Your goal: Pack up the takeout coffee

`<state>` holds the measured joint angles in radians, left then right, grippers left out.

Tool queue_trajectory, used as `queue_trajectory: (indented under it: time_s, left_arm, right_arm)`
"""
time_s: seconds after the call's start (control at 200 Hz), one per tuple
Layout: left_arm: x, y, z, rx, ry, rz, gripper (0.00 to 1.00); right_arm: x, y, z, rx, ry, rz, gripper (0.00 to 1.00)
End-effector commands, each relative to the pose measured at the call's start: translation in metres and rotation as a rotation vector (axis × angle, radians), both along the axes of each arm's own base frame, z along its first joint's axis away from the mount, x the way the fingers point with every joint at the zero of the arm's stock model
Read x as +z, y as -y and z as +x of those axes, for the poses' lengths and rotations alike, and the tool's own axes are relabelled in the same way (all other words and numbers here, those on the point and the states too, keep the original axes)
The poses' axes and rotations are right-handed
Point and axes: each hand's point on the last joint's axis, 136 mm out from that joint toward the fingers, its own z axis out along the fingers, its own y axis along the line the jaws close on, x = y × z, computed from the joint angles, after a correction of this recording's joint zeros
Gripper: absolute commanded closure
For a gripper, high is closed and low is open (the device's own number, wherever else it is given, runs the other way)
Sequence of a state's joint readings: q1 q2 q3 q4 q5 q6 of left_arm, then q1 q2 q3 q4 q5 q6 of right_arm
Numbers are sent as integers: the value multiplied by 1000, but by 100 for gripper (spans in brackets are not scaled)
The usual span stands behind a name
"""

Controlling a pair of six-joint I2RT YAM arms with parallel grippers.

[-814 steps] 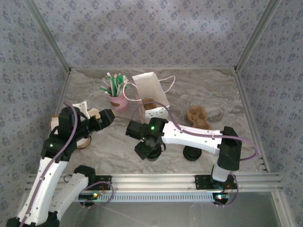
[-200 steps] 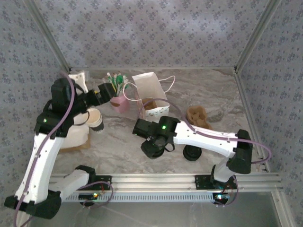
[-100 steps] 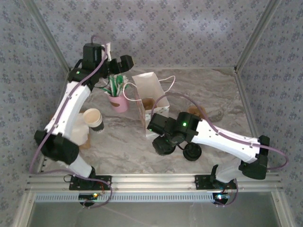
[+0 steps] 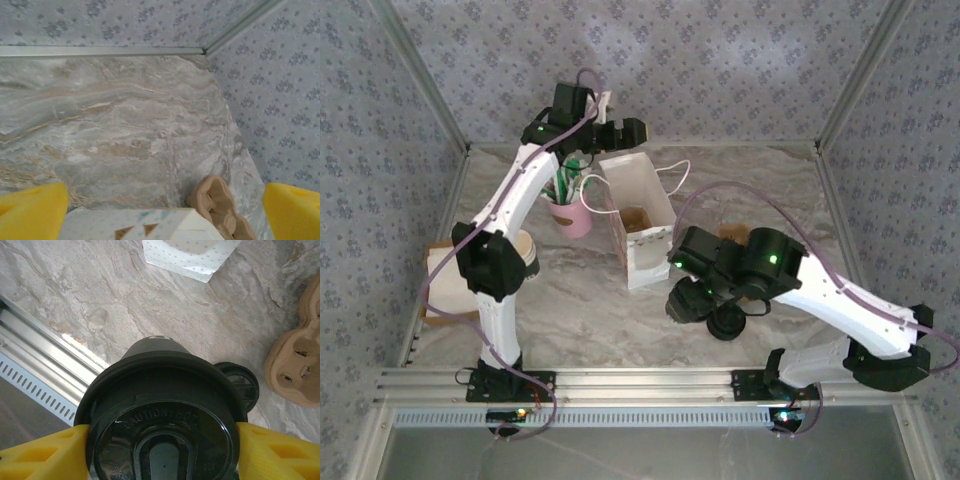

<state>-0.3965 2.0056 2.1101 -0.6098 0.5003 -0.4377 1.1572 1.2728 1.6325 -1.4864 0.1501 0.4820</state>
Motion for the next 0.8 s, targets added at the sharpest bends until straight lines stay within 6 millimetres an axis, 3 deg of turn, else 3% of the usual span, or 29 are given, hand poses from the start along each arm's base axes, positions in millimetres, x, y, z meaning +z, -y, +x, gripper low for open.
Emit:
queue_trajectory:
  time_s: [0.0,0.35,0.794]
  left_arm:
    - [6,1,-16,-27,-6,-16,1]
    - [-9,6,-52,-26,-66,-57,1]
    - [-20,30,-96,-91,-75,-42,1]
  right_arm:
    - [16,23,-2,-30,19,-27,30]
    - [60,36,-5,-25,77,56,30]
    - [92,44,0,-36,127,91,30]
